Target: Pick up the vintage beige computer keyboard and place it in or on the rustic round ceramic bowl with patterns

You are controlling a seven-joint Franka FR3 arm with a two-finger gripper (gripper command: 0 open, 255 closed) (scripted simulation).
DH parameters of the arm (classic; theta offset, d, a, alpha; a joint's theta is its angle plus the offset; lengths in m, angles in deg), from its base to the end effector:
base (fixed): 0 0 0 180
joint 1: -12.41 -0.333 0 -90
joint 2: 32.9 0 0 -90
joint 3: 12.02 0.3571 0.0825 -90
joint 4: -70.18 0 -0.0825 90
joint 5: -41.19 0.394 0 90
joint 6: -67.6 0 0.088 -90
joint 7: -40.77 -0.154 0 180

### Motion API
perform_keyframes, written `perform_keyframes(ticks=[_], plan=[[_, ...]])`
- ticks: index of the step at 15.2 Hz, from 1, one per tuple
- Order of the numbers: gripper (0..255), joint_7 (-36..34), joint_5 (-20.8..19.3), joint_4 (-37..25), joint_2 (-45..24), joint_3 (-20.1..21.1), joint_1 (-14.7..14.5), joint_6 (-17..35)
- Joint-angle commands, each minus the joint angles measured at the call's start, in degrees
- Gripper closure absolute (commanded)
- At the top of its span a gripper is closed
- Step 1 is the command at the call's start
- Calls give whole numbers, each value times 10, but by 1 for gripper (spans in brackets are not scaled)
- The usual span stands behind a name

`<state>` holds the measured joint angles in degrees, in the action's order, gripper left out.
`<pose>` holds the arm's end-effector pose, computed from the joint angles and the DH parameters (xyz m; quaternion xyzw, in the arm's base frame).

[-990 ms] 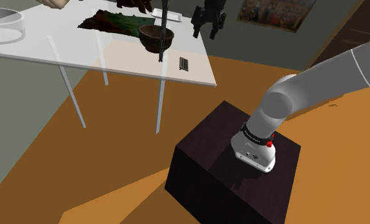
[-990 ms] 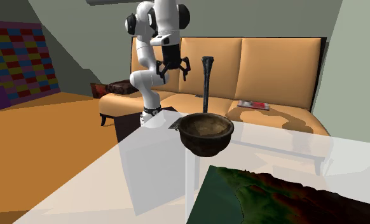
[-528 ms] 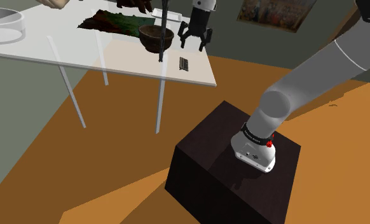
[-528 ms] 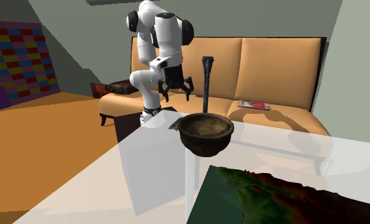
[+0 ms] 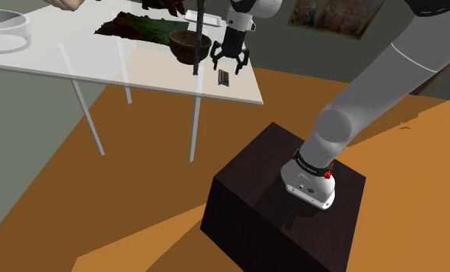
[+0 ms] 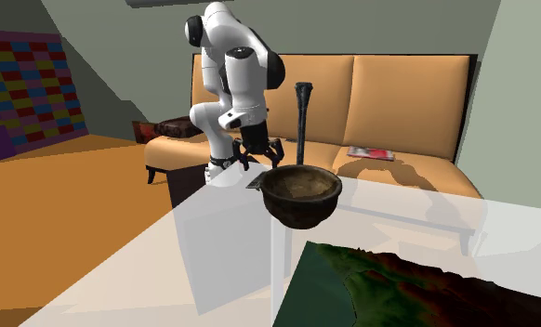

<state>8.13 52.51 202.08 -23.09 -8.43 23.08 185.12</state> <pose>0.4733 -0.0395 0.4002 -0.9187 0.3847 0.0563 0.0695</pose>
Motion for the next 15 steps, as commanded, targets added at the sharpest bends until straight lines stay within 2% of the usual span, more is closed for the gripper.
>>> perform_keyframes(ticks=[1, 3, 11, 12, 15], plan=[[0, 0, 2, 10, -7, 2, -1, 17], [0, 1, 5, 22, -15, 4, -3, 38], [0, 1, 5, 22, -15, 4, -3, 38], [255, 1, 5, 22, -15, 4, -3, 38], [255, 1, 5, 22, -15, 4, -3, 38]])
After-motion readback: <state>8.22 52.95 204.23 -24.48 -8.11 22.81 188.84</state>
